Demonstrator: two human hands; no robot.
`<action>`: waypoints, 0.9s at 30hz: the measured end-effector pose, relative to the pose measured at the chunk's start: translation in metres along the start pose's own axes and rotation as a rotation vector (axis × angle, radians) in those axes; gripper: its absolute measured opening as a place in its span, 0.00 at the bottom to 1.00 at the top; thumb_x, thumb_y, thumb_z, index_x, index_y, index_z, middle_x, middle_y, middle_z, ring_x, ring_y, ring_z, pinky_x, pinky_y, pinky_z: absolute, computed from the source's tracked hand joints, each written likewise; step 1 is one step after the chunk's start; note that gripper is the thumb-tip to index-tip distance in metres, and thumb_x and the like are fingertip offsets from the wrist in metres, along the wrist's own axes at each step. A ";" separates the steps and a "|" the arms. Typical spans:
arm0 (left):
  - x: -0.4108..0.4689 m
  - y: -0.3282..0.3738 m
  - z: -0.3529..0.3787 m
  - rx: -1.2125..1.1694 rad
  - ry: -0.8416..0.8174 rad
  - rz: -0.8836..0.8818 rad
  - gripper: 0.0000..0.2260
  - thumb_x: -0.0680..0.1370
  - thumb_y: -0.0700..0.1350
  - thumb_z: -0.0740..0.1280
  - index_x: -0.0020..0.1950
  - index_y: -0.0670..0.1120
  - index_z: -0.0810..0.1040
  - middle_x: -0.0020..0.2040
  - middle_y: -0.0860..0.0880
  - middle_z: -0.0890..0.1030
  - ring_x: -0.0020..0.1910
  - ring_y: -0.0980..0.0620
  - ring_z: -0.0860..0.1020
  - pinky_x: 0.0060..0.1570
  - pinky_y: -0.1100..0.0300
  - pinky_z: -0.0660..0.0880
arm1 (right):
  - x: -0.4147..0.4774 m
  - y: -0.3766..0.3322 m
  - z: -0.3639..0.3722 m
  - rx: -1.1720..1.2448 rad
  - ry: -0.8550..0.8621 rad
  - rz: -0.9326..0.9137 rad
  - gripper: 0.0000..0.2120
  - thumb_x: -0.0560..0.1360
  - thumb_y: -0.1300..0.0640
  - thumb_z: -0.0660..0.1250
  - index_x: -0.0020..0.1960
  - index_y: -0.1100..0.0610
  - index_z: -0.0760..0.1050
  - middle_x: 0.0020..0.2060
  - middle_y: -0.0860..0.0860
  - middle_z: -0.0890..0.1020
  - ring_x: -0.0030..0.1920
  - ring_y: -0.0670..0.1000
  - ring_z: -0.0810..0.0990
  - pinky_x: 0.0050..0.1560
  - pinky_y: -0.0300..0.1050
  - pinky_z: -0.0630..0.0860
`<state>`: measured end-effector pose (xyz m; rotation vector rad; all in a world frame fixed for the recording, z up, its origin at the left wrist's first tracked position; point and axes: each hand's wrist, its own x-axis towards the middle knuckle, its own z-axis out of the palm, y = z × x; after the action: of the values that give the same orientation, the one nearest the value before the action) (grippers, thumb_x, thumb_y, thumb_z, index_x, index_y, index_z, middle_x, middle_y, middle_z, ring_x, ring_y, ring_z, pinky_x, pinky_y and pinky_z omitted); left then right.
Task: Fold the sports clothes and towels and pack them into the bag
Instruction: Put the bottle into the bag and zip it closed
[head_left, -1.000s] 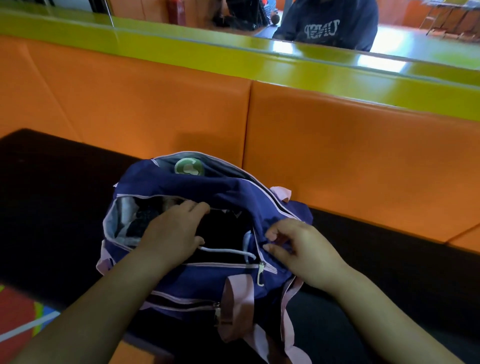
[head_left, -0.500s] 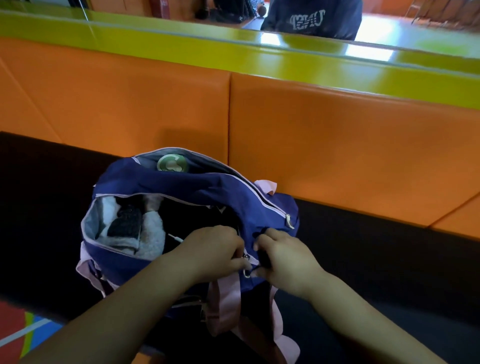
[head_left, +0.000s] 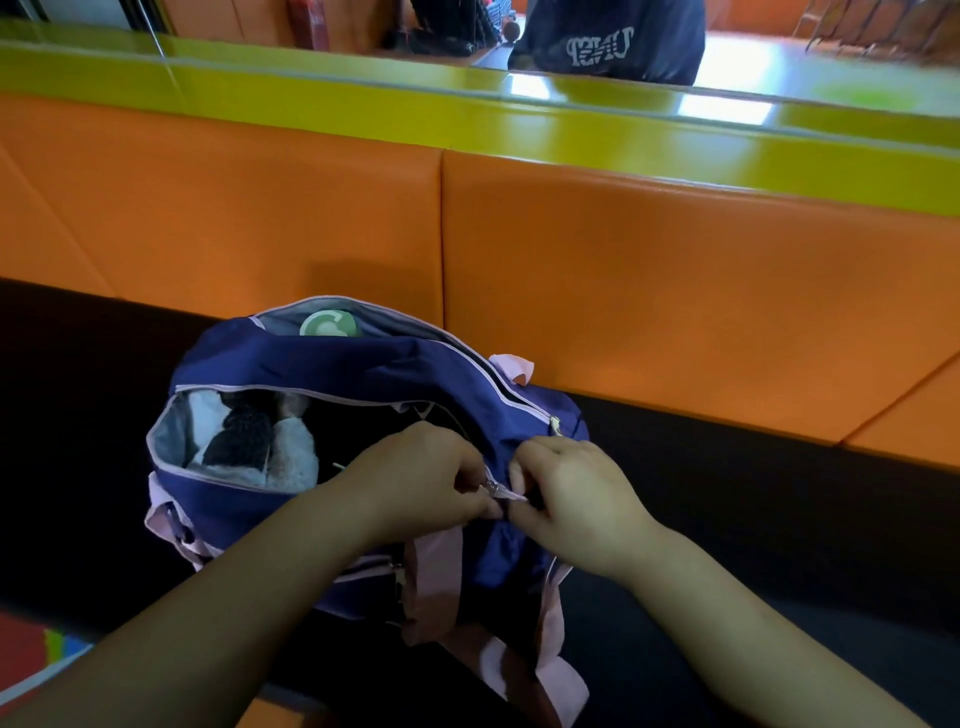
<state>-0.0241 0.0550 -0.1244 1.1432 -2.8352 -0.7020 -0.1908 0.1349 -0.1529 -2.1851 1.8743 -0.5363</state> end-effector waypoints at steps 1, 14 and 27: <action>-0.002 -0.002 -0.005 -0.026 -0.014 0.015 0.09 0.72 0.56 0.70 0.43 0.52 0.82 0.37 0.56 0.79 0.38 0.59 0.76 0.41 0.57 0.75 | 0.001 0.000 -0.002 -0.004 -0.006 0.002 0.07 0.68 0.51 0.64 0.37 0.48 0.65 0.34 0.43 0.71 0.39 0.52 0.74 0.41 0.45 0.64; -0.024 -0.016 -0.027 -0.094 0.095 -0.070 0.05 0.75 0.51 0.69 0.42 0.53 0.83 0.38 0.59 0.81 0.40 0.60 0.78 0.44 0.61 0.74 | -0.004 -0.011 -0.025 -0.048 -0.053 -0.015 0.04 0.72 0.54 0.68 0.40 0.50 0.73 0.37 0.41 0.71 0.44 0.49 0.75 0.39 0.44 0.64; -0.062 -0.079 -0.048 -0.009 0.405 -0.229 0.05 0.72 0.51 0.72 0.40 0.51 0.83 0.37 0.53 0.81 0.38 0.57 0.77 0.43 0.56 0.74 | 0.043 -0.074 -0.015 -0.137 -0.106 -0.067 0.21 0.71 0.40 0.69 0.57 0.53 0.72 0.52 0.50 0.75 0.53 0.55 0.74 0.47 0.48 0.72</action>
<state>0.0812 0.0268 -0.1035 1.4342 -2.3911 -0.4254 -0.1250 0.1064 -0.1044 -2.3202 1.8388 -0.3044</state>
